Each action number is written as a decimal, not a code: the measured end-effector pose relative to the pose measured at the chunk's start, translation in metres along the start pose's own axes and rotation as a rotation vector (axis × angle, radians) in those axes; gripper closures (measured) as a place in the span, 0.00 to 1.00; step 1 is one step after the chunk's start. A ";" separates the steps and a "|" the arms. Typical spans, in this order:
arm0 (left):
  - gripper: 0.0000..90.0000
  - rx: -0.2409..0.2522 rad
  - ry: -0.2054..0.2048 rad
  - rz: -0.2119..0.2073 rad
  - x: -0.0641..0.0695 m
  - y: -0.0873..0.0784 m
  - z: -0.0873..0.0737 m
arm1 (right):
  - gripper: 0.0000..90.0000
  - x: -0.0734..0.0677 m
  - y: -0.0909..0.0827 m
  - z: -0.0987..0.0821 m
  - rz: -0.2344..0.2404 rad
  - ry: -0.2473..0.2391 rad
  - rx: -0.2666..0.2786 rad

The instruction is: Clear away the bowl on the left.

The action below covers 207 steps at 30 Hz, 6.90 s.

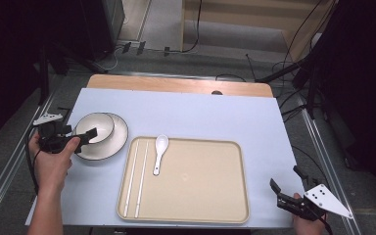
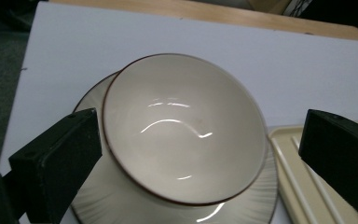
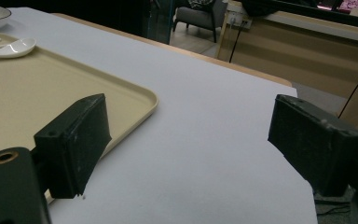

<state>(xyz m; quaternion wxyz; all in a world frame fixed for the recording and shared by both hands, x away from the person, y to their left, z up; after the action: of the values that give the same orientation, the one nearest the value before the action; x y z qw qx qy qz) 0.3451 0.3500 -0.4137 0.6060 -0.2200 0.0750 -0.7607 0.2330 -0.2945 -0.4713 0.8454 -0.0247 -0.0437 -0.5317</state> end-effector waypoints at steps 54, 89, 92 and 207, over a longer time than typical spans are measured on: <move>0.92 -0.105 -0.187 0.170 -0.040 0.028 -0.019 | 0.14 0.003 0.004 -0.008 -0.009 -0.003 -0.025; 0.92 -0.043 -0.130 -0.052 0.035 -0.014 -0.016 | 0.14 0.004 0.003 -0.002 -0.004 -0.009 -0.004; 0.92 -0.048 -0.118 -0.070 0.044 -0.014 -0.018 | 0.14 0.003 0.004 -0.002 0.000 -0.010 -0.002; 0.92 -0.394 0.158 -0.410 0.184 -0.019 -0.119 | 0.14 0.002 0.008 -0.001 0.001 -0.023 0.002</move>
<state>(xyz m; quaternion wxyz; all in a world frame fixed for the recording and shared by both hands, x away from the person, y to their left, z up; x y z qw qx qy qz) 0.2465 0.1607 -0.4682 0.3778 -0.2839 0.2223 -0.8528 0.2409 -0.2935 -0.4725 0.8452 -0.0300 -0.0541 -0.5309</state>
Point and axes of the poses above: each handheld gripper's, and its own axes: y roughly forward along the jaws, z roughly out of its top, x roughly to its right, the point moved 4 cm from there along y, roughly forward along the jaws, and after that the axes turned 15 degrees about x, right-handed, at the moved point
